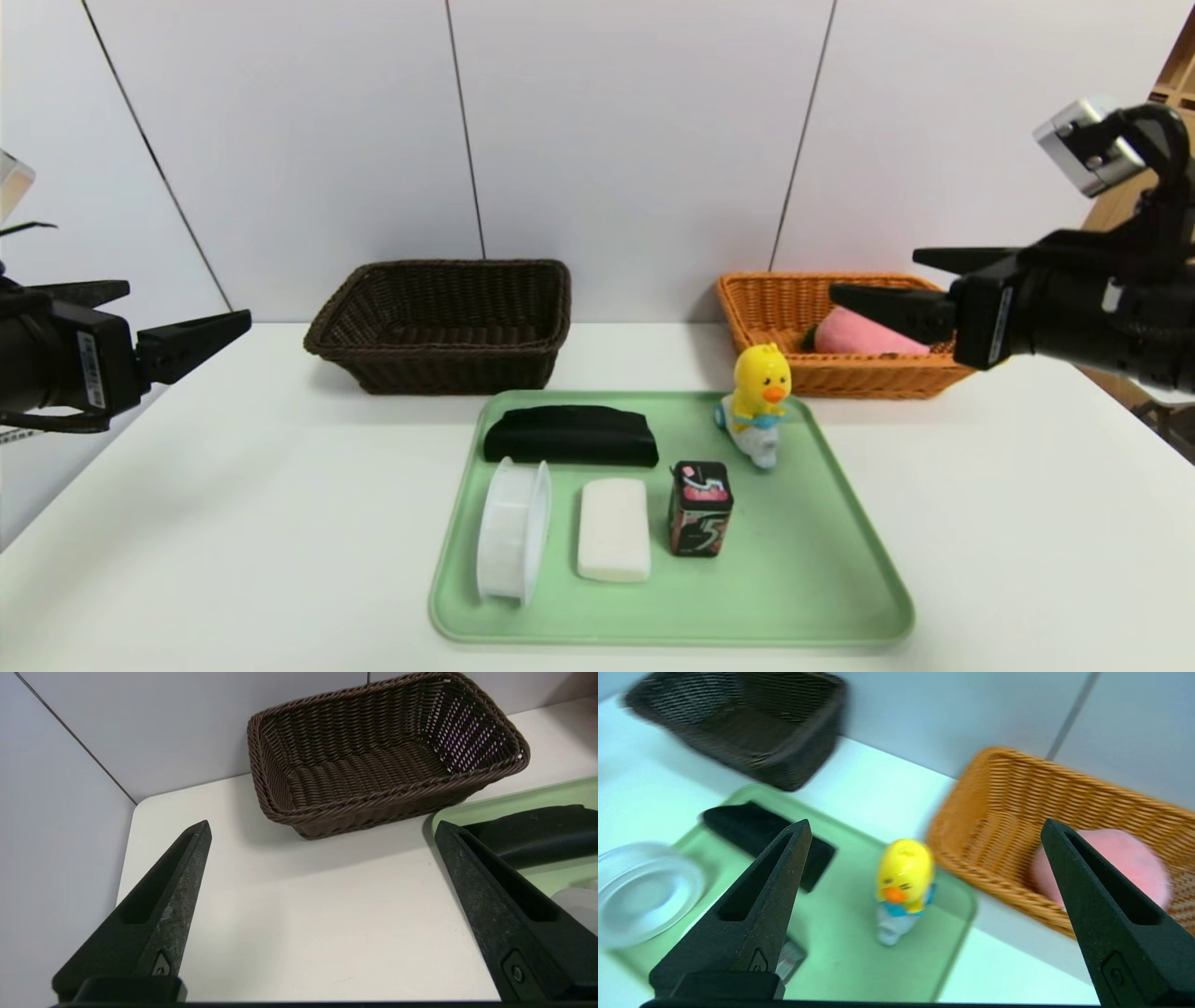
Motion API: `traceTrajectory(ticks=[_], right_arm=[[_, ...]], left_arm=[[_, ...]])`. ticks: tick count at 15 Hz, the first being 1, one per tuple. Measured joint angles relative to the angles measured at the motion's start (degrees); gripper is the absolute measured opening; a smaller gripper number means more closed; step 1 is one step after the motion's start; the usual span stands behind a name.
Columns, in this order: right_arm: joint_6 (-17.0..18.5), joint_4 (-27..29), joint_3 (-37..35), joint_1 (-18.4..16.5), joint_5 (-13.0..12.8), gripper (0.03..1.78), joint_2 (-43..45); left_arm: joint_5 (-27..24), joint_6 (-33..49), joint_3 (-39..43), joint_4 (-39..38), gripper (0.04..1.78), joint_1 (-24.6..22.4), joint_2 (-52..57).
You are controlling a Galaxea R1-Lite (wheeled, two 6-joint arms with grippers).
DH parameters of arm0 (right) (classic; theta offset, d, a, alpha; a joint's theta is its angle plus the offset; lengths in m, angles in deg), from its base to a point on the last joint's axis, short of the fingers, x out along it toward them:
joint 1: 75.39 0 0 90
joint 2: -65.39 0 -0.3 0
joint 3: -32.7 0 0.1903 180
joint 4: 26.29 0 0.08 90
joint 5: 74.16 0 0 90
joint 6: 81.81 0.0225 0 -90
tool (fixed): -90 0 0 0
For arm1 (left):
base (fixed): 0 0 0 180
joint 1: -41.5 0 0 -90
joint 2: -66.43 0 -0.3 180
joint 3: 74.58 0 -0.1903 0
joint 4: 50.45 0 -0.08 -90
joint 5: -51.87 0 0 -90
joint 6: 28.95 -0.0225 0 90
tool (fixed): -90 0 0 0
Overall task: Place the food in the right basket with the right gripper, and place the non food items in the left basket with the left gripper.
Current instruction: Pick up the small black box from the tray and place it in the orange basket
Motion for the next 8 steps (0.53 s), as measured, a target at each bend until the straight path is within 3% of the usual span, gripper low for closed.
traceTrajectory(ticks=[5, 8], right_arm=[[0.0, -23.3, -25.0, 4.7, 9.7, 1.69, 5.2], [0.0, -38.1, -34.8, 6.6, 12.8, 1.69, 2.1]], left_arm=[[0.1, 0.1, 1.6, -0.1, 1.69, 0.0, 0.0], [0.2, 0.1, 2.4, -0.1, 1.69, 0.0, 0.0]])
